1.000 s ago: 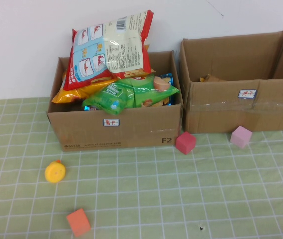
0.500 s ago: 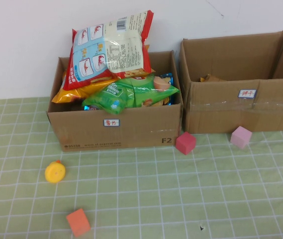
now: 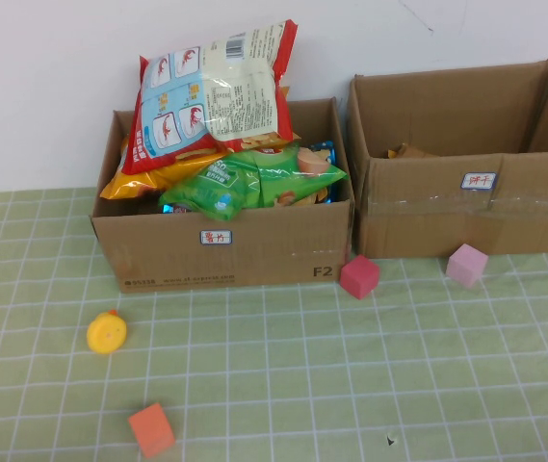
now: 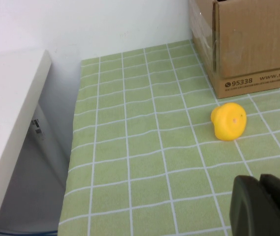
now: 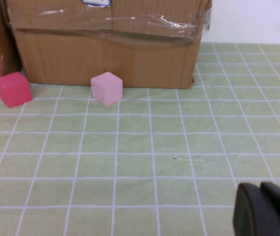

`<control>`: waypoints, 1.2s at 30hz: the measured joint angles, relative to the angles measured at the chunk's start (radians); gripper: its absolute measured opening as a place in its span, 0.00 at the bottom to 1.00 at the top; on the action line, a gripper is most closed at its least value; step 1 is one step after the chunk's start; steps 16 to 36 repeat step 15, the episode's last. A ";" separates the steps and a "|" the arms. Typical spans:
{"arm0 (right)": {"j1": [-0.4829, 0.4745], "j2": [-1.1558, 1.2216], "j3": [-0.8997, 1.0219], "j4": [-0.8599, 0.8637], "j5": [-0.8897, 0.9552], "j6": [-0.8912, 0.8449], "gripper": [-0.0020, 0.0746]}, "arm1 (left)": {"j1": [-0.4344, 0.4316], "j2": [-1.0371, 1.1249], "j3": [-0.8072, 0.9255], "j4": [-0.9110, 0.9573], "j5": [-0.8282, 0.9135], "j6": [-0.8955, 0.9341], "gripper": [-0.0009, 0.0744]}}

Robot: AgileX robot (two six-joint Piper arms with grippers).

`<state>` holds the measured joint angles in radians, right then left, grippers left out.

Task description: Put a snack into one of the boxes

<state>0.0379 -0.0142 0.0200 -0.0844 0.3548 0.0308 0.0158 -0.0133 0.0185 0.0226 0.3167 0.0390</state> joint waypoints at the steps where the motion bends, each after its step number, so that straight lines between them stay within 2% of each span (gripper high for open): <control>1: 0.000 0.000 0.000 0.000 0.000 0.000 0.02 | 0.000 0.000 0.000 0.000 0.000 0.000 0.01; 36: 0.000 0.000 0.000 0.000 0.000 0.000 0.02 | 0.000 0.000 0.000 -0.023 0.000 0.000 0.01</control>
